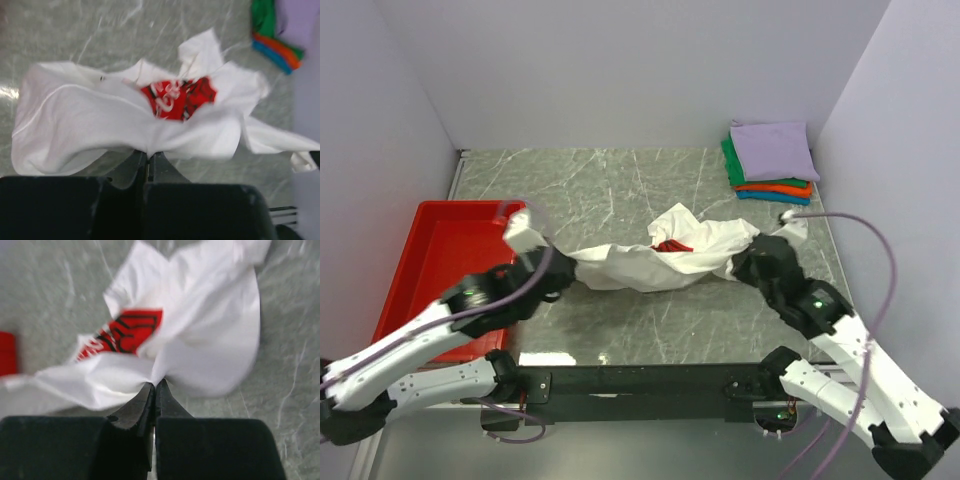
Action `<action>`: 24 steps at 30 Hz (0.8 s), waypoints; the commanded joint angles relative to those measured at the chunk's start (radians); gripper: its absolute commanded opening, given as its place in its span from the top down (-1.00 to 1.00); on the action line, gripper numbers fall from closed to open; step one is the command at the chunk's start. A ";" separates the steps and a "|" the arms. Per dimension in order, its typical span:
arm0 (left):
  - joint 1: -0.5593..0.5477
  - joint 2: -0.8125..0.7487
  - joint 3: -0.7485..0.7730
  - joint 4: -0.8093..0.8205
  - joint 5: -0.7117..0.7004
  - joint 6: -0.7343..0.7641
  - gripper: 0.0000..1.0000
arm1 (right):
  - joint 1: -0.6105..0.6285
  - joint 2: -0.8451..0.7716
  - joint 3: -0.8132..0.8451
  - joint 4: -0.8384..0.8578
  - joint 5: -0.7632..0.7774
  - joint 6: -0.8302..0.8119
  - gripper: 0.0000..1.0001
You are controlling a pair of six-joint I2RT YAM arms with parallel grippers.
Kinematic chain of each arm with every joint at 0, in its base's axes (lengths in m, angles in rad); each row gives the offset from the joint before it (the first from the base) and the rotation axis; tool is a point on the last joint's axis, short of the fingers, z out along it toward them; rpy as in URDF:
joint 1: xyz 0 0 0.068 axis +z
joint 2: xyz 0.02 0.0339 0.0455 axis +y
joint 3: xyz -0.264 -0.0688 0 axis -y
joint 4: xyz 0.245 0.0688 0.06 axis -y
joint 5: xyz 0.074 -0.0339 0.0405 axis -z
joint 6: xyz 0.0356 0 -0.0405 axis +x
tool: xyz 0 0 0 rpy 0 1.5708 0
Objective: Fold and stack the t-shirts
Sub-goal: Flatten the tshirt out
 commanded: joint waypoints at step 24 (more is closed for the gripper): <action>0.002 -0.056 0.680 0.354 -0.153 0.726 0.99 | -0.057 0.145 0.920 0.008 0.254 -0.334 1.00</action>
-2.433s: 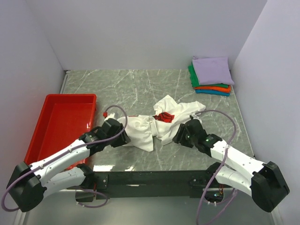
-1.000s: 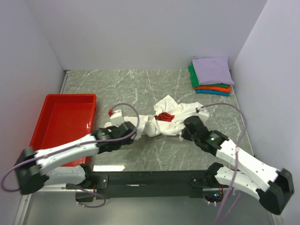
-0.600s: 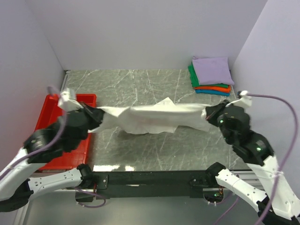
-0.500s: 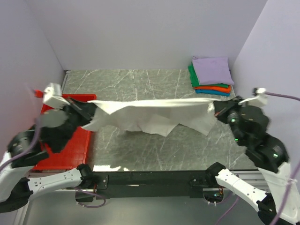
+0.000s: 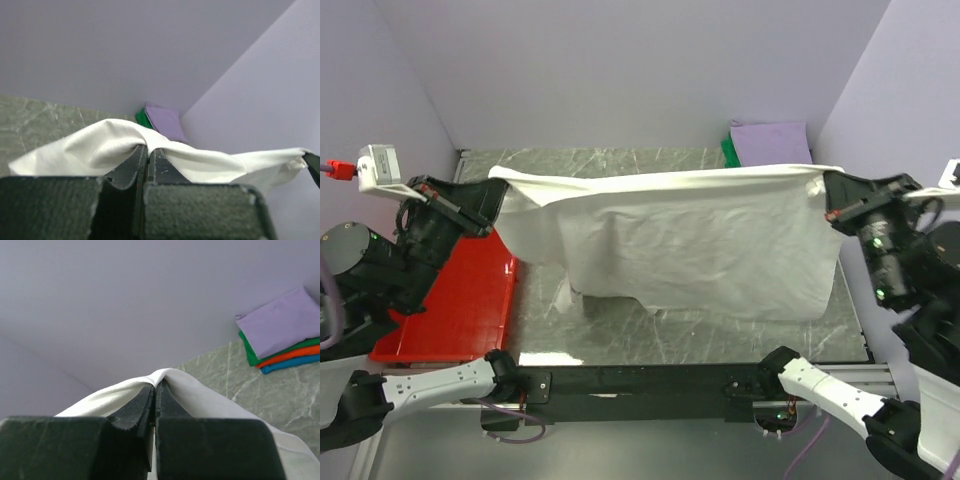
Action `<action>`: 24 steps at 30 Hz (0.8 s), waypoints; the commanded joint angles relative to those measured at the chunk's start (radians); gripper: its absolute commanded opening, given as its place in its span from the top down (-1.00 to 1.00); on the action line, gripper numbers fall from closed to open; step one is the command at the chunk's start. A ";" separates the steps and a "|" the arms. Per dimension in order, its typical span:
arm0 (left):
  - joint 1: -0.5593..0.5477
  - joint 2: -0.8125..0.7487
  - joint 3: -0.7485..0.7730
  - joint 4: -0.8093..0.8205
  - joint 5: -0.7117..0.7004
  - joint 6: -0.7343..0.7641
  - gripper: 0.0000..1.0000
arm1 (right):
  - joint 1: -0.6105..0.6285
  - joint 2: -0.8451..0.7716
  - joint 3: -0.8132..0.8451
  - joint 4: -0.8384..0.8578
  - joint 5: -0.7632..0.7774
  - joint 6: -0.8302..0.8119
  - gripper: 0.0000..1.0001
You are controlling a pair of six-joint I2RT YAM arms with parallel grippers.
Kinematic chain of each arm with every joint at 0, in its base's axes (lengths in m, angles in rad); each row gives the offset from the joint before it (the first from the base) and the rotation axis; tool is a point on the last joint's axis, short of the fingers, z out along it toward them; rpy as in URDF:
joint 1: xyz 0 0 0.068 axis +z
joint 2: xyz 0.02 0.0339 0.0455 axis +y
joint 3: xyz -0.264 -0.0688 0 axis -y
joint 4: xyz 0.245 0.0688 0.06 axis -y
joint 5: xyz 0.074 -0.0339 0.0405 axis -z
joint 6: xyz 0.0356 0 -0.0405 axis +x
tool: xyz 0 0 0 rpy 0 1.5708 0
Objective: Fold and stack the t-shirts
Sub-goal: Flatten the tshirt out
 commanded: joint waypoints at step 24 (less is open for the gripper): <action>0.865 0.955 0.799 0.583 0.763 -0.013 0.99 | -0.494 0.809 0.465 0.527 -0.495 -0.028 1.00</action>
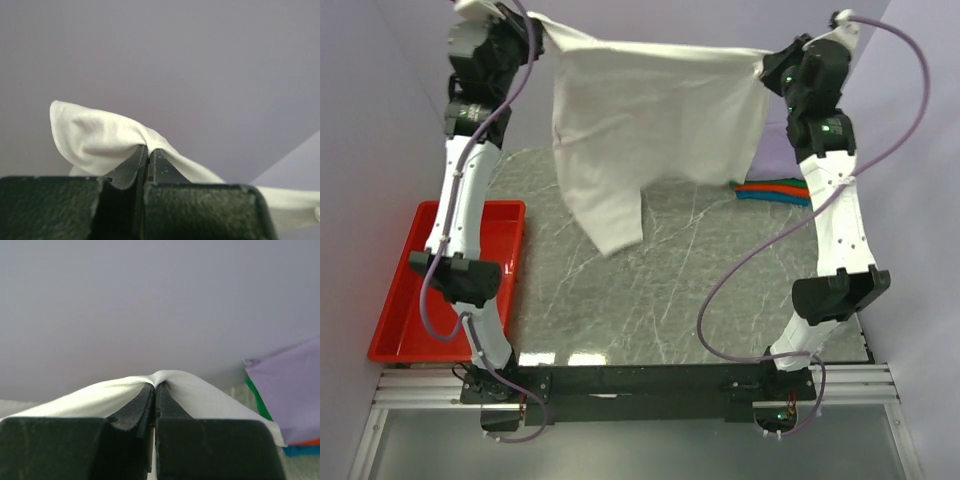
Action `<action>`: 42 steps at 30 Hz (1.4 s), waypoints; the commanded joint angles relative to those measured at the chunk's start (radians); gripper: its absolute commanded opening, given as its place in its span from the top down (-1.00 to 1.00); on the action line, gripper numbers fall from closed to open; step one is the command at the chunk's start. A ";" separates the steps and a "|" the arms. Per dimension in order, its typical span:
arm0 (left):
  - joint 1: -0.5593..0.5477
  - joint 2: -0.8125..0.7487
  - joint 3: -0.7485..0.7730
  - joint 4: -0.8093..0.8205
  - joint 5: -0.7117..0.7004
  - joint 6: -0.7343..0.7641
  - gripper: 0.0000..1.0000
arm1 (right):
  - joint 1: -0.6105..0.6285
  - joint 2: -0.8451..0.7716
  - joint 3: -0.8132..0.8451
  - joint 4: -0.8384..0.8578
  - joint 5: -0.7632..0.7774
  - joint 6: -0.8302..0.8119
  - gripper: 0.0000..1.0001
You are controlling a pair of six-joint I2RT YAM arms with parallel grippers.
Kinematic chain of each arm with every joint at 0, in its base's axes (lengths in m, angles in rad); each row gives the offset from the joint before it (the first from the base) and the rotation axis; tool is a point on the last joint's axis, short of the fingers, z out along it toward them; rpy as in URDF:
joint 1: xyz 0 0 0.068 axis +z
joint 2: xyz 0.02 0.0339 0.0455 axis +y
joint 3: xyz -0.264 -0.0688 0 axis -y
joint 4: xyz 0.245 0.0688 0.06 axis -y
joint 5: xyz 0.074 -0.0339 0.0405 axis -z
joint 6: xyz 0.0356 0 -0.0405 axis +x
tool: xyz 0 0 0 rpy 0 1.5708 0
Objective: Fold and stack the t-shirts
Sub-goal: Flatten the tshirt out
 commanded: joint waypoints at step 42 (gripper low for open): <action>-0.044 -1.088 -1.794 -0.120 -0.075 -0.495 -0.13 | -0.180 -0.883 -1.652 0.116 -0.377 0.129 -0.22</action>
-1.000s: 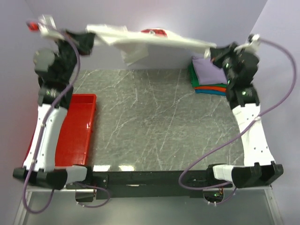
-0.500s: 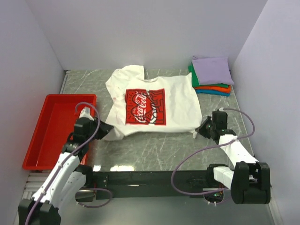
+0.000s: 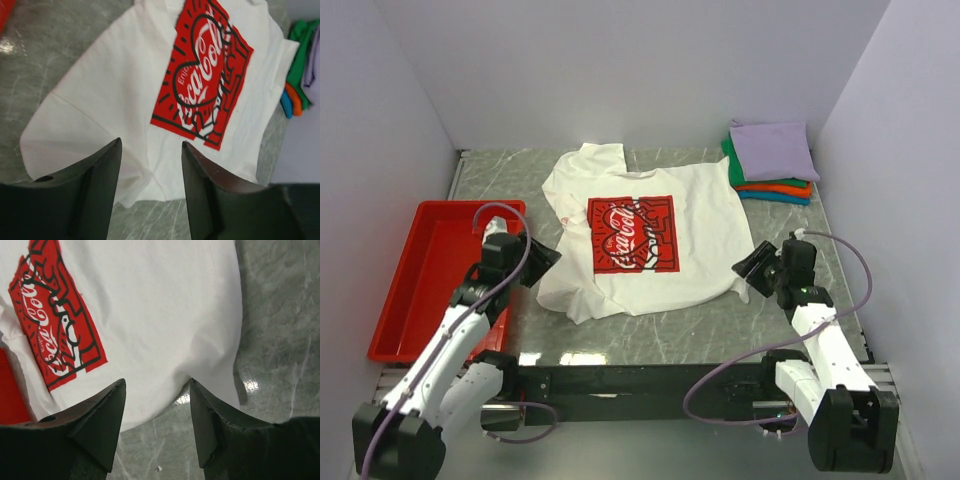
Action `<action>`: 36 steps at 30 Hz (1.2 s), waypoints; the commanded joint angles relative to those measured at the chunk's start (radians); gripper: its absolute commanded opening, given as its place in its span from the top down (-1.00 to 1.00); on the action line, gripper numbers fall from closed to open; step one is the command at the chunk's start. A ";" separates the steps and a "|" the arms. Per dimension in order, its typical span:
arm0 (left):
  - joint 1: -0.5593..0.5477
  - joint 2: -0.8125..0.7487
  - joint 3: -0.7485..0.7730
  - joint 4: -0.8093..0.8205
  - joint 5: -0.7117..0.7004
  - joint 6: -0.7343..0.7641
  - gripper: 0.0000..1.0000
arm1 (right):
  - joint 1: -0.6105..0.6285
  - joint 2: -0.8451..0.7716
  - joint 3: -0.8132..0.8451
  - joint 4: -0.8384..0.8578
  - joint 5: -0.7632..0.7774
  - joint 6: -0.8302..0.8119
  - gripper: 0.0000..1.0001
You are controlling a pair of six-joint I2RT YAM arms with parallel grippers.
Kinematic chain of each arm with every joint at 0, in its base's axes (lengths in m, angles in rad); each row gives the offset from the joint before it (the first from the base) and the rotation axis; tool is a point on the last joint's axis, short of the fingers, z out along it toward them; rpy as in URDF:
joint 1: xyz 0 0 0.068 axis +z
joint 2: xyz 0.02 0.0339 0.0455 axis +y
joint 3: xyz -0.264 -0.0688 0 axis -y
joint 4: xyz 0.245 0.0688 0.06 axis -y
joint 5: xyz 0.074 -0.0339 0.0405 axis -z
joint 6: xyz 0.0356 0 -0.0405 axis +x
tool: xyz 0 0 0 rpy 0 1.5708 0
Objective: Fold and stack the t-shirts
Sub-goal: Flatten the tshirt out
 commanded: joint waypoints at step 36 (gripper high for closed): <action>-0.220 0.706 0.208 -0.274 -0.610 -0.409 0.72 | 0.049 0.215 0.149 0.044 0.120 -0.011 -0.25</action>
